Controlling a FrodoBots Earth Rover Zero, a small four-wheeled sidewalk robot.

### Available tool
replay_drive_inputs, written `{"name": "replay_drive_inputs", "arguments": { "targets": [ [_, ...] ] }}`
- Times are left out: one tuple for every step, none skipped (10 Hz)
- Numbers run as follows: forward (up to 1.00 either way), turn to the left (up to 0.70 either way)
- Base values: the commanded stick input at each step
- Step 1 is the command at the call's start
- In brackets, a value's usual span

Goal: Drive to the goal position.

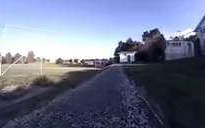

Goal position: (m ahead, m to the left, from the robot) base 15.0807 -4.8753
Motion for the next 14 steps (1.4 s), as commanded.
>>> {"name": "replay_drive_inputs", "arguments": {
  "targets": [
    [0.5, 0.0],
    [0.5, 0.0],
    [0.5, 0.0],
    [0.5, 0.0],
    [0.5, 0.0],
    [0.5, 0.0],
    [0.5, 0.0],
    [0.5, 0.0],
    [0.5, 0.0],
    [0.5, 0.0],
    [0.5, 0.0],
    [0.5, 0.0],
    [0.5, 0.0],
    [0.5, 0.0]
  ]
}}
